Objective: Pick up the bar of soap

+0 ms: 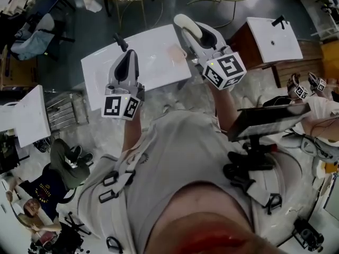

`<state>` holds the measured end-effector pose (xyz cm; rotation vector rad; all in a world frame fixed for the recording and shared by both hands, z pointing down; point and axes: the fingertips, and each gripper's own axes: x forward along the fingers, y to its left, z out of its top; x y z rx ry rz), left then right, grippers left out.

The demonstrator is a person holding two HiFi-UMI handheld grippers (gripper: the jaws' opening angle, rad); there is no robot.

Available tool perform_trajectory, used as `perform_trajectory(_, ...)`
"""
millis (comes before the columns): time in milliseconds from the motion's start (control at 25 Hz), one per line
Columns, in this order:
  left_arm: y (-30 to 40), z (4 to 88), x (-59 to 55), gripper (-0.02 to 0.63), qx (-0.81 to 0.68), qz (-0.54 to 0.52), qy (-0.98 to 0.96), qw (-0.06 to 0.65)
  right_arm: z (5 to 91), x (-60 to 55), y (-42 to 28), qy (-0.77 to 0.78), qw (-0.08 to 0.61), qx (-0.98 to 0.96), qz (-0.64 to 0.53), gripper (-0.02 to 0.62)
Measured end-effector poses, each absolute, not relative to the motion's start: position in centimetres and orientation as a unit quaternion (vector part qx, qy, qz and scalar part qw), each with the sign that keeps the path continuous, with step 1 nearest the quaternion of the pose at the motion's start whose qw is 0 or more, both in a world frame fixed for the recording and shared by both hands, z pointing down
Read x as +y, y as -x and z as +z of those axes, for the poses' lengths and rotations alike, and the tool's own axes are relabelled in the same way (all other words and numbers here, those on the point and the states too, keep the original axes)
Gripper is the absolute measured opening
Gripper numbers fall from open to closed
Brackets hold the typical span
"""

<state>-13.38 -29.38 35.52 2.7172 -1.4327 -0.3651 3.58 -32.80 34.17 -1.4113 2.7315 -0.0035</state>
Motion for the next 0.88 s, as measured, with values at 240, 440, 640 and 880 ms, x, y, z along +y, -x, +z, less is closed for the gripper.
perform_trajectory(240, 13.5, 35.9, -28.8, -0.006, -0.469, -0.121, -0.875, 0.027, 34.5, -32.9, -3.9, 0.457, 0.037, 0.889, -0.009, 0.12)
perform_trajectory(440, 13.8, 35.6, -28.8, -0.006, -0.472, -0.12, -0.873, 0.026, 34.6, -33.8, -3.8, 0.453, 0.032, 0.891, -0.015, 0.12)
perform_trajectory(640, 14.6, 36.1, -28.8, -0.006, -0.476, -0.117, -0.871, 0.032, 37.2, -36.7, -2.5, 0.444, -0.013, 0.895, -0.02, 0.12)
perform_trajectory(880, 16.1, 36.5, -28.2, -0.006, -0.491, -0.113, -0.863, 0.033, 47.7, -43.7, -1.0, 0.422, -0.124, 0.896, -0.068, 0.12)
